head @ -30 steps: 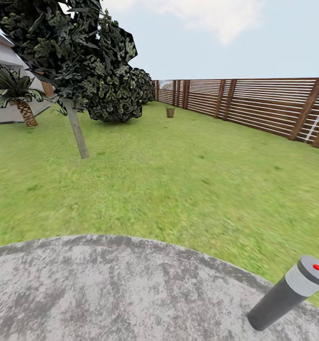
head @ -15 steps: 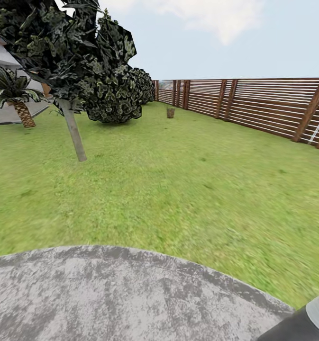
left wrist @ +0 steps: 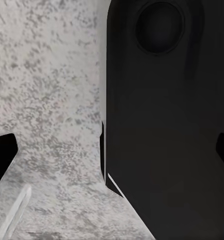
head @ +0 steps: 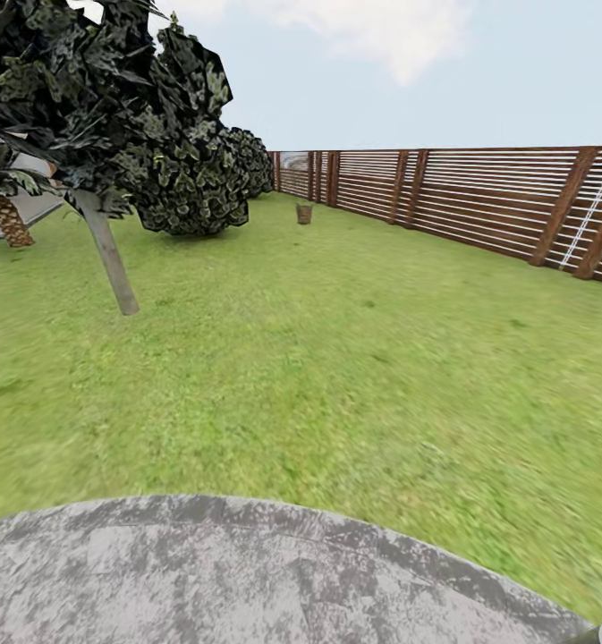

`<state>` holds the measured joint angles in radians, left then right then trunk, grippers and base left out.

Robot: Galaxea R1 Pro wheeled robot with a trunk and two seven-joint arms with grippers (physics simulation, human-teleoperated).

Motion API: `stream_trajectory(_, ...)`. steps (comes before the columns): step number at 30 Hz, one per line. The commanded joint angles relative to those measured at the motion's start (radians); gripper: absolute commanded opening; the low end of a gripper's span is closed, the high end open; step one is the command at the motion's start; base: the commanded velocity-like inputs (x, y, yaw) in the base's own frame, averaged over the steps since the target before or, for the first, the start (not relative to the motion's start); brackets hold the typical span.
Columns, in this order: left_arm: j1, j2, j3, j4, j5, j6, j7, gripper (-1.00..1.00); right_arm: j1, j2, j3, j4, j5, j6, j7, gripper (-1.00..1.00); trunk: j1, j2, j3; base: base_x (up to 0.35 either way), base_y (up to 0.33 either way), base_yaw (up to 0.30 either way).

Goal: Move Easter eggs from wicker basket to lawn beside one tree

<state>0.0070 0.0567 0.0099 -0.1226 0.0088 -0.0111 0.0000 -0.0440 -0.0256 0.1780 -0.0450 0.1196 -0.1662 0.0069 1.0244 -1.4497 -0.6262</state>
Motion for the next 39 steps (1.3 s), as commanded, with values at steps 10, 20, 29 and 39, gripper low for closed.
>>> stream_trajectory(10,0.001,0.000,0.001,-0.002,0.001,-0.001,0.000,1.00,0.000,-0.001,-0.001,0.001,0.009,-0.003,0.000,1.00,0.001,0.000,-0.001,0.323,0.000,-0.130)
stream_trajectory(20,0.001,0.000,0.001,-0.002,0.000,-0.001,0.000,1.00,0.000,-0.004,0.004,0.007,0.014,-0.002,-0.004,1.00,0.001,0.000,-0.001,0.323,0.000,-0.010)
stream_trajectory(29,0.001,0.000,0.002,-0.002,0.000,-0.001,0.000,1.00,0.000,-0.004,0.003,0.005,0.013,-0.002,-0.004,1.00,0.001,0.000,-0.001,0.323,0.000,0.000)
stream_trajectory(39,0.001,0.000,0.002,-0.002,0.001,-0.001,0.000,1.00,0.000,0.000,0.005,0.005,0.014,-0.003,-0.004,1.00,0.001,0.000,-0.001,0.323,0.000,0.000)
